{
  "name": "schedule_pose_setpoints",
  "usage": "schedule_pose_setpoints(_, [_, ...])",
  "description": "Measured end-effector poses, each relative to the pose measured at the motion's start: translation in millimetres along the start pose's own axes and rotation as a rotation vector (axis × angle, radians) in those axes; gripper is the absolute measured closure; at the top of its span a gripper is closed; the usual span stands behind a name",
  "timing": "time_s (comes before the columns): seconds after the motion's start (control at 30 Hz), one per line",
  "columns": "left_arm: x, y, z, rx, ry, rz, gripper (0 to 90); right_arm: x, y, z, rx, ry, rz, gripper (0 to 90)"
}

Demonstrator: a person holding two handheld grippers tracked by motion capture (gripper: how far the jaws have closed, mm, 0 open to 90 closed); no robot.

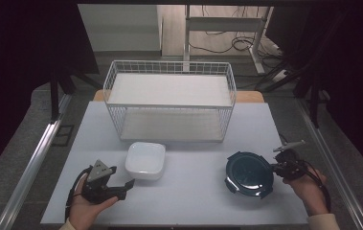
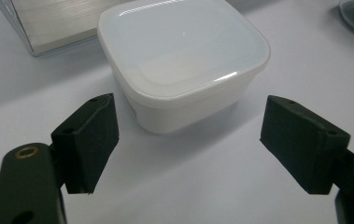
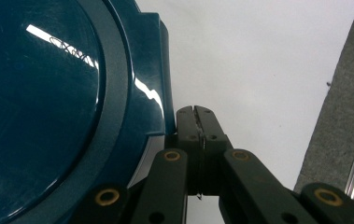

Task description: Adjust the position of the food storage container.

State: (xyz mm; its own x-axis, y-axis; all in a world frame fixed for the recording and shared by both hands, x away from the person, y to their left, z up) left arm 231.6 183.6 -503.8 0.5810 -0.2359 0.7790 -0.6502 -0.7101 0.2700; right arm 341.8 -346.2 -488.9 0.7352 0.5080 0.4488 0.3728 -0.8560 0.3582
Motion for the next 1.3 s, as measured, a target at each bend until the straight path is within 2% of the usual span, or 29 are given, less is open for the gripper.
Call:
schedule_pose_setpoints(0.1, [-0.1,0.5,-0.1,0.000,0.000,0.002,19.3,1.7,-1.6,-0.3,-0.005,0.005,-0.029,89.8])
schedule_pose_setpoints(0.23, [0.2,-0.3,-0.6,0.003,0.004,-0.002,19.3,3.3,-9.5,-1.6,0.034,0.026,-0.053,89.8])
schedule_pose_setpoints(0.9, [1.2,2.4,-2.0,0.004,0.008,0.004,19.3,0.9,-69.0,-21.3,0.136,0.083,-0.104,89.8])
schedule_pose_setpoints(1.03, [1.8,2.2,-3.2,0.006,0.013,0.004,19.4,-2.6,-84.4,-25.1,0.158,0.089,-0.132,89.8])
schedule_pose_setpoints(1.3, [1.1,1.8,-1.5,0.002,0.010,-0.001,19.3,-1.8,-104.2,-31.5,0.160,0.117,-0.170,89.8])
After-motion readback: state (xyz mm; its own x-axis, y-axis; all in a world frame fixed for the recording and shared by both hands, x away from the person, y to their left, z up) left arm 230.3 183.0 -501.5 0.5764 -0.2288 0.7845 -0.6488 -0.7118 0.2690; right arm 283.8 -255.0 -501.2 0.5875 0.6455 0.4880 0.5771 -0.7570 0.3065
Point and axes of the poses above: each handheld gripper's, and its own axes: z roughly forward along the jaws, x roughly out of its top, y roughly to its right, the point moved 3 cm from there along z, roughly forward along the jaws, and after that the axes turned 15 degrees about -x, right-handed, at the moved point
